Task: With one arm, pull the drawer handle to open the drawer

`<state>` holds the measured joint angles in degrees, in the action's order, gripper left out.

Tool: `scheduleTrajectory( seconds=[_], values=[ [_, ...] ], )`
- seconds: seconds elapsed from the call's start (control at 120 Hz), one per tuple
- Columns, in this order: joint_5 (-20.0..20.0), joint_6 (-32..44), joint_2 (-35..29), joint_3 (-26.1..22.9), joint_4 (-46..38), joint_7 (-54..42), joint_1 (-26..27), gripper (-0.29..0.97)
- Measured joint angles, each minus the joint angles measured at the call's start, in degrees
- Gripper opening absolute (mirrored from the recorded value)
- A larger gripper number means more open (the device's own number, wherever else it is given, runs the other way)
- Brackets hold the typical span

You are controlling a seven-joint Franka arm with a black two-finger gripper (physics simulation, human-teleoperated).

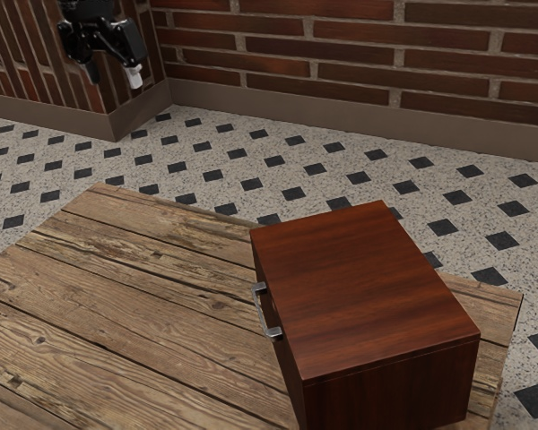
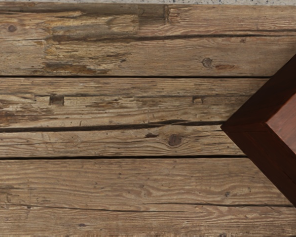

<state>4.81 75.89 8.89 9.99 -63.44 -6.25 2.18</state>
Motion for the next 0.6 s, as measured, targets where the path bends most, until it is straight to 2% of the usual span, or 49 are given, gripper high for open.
scheduleTrajectory(
  seconds=[0.183, 0.258, 0.3, 0.358, 0.417, 0.492, 0.6],
  values=[
    [-0.24, -0.49, 0.91, -0.22, -1.18, 1.16, 0.54, 0.68],
    [-1.83, 0.65, 0.27, 0.04, -5.08, 1.53, 2.67, 0.68],
    [-2.81, 2.64, -3.72, 0.16, -12.74, 1.72, 4.74, 0.68],
    [-3.72, 7.74, -12.35, 0.43, -28.29, 1.97, 6.91, 0.68],
    [-4.30, 12.79, -16.59, 0.60, -38.36, 2.19, 6.60, 0.68],
    [-4.73, 18.61, -18.32, 0.70, -45.90, 2.72, 4.80, 0.68],
    [-5.03, 24.28, -21.74, 0.71, -54.12, 5.84, 4.85, 0.68]
  ],
)
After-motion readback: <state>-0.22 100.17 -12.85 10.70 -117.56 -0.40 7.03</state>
